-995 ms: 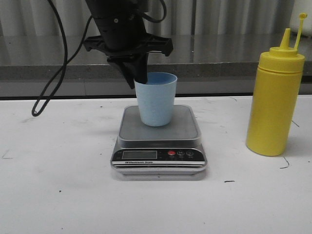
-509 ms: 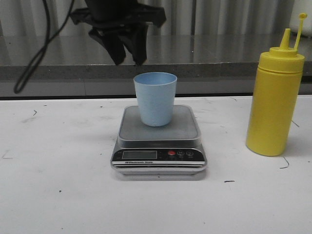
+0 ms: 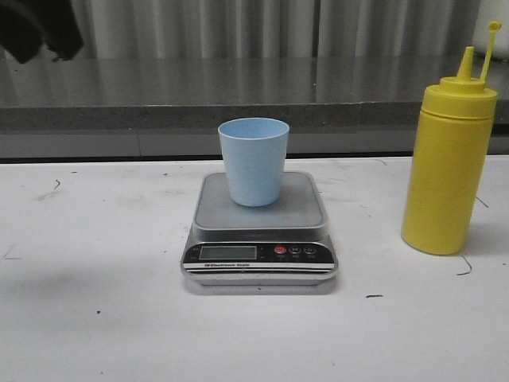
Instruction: Pour seasoning into cup on scale with both arms
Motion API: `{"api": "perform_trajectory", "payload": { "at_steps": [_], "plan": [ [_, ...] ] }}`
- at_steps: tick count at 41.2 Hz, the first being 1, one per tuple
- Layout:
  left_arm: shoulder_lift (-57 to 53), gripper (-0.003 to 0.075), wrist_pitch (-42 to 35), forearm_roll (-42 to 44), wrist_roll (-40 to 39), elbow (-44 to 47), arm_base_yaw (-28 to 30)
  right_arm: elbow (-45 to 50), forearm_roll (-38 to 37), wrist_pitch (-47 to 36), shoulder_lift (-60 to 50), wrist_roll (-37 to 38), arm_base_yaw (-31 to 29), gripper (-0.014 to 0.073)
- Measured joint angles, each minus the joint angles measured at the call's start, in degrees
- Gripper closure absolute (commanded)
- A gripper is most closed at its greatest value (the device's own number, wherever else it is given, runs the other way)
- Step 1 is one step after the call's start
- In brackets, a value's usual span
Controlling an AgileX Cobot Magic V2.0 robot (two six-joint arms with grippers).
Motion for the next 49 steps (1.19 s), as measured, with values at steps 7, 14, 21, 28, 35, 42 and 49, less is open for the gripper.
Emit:
{"api": "perform_trajectory", "payload": {
  "at_steps": [7,14,21,28,35,42,49],
  "plan": [
    [-12.75,0.0407,-3.18,-0.15,0.02,10.84,0.28,0.0,0.0,0.0,0.0,0.0,0.0,0.0076],
    [-24.81,0.0407,-5.17,-0.26,0.02,19.54,0.28,0.0,0.0,0.0,0.0,0.0,0.0,0.0076],
    [-33.71,0.0407,-5.41,-0.26,0.02,25.76,0.37,0.0,0.0,0.0,0.0,0.0,0.0,0.0076],
    [-39.16,0.0407,-5.41,-0.26,0.12,28.2,0.37,0.0,0.05,0.0,0.0,0.0,0.0,0.0076],
    [-39.88,0.0407,-5.45,-0.29,0.12,28.46,0.37,0.0,0.05,0.0,0.0,0.0,0.0,0.0076],
    [-39.88,0.0407,-5.45,-0.29,0.12,28.46,0.37,0.0,0.05,0.0,0.0,0.0,0.0,0.0076],
    [-39.88,0.0407,-5.45,-0.29,0.12,28.46,0.37,0.0,0.05,0.0,0.0,0.0,0.0,0.0076]
  ]
}}
